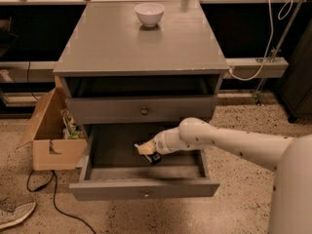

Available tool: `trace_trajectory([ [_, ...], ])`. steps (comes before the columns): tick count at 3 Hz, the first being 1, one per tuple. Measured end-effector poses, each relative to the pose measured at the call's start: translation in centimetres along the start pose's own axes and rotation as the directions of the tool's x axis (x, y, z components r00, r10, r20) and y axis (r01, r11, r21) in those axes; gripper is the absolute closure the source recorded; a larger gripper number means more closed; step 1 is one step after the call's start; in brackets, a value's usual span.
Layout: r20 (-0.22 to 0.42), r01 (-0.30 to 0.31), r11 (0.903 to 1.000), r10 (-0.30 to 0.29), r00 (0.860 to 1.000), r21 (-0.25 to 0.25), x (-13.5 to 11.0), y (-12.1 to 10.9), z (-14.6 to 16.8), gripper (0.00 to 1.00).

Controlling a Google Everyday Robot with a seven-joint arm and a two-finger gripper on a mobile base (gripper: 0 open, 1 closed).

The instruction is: Place rxbar blueberry into middle drawer

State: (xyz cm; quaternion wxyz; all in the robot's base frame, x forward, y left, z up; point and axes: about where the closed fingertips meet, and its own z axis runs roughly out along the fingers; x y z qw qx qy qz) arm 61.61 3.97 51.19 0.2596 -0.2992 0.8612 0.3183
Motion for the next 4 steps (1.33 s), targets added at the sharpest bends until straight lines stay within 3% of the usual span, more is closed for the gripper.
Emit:
trace_trajectory([
  [1, -0.019, -0.05, 0.9983, 0.051, 0.999, 0.029, 1.5, -2.2, 1.9, 0.3],
  [2, -0.012, -0.098, 0.9947, 0.098, 0.995, 0.031, 2.7, -3.9, 3.5, 0.01],
  [3, 0.009, -0.12, 0.992, 0.12, 0.993, 0.039, 3.3, -4.7, 3.1, 0.0],
  [4, 0.095, -0.106, 0.9933, 0.101, 0.99, 0.047, 3.1, -3.7, -0.4, 0.0],
])
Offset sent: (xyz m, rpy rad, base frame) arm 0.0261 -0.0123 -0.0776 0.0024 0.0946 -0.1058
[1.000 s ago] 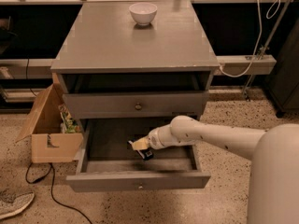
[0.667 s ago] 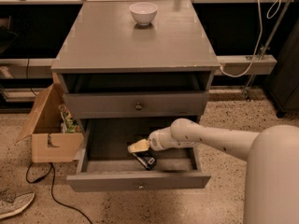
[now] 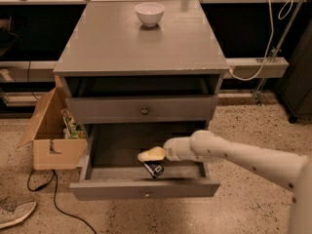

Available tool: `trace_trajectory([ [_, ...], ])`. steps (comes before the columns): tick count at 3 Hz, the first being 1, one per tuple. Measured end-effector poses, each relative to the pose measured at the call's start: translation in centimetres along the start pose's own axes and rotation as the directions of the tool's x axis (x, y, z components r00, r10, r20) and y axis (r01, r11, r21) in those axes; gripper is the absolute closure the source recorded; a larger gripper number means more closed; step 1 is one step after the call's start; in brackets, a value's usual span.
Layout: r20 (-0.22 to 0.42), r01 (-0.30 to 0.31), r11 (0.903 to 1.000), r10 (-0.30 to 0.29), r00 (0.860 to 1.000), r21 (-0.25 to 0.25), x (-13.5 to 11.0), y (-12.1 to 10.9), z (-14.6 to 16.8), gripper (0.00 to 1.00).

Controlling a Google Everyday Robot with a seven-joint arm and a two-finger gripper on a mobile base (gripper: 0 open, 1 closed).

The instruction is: Place rxbar blueberry into middle drawer

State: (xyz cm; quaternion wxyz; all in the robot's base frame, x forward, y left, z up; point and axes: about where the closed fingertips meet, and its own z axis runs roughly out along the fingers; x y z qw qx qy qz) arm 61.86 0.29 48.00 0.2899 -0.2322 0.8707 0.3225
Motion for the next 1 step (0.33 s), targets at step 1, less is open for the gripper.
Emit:
trace_trajectory([
  [1, 0.11, 0.034, 0.9993, -0.032, 0.993, -0.017, -0.03, 1.44, -4.62, 0.0],
])
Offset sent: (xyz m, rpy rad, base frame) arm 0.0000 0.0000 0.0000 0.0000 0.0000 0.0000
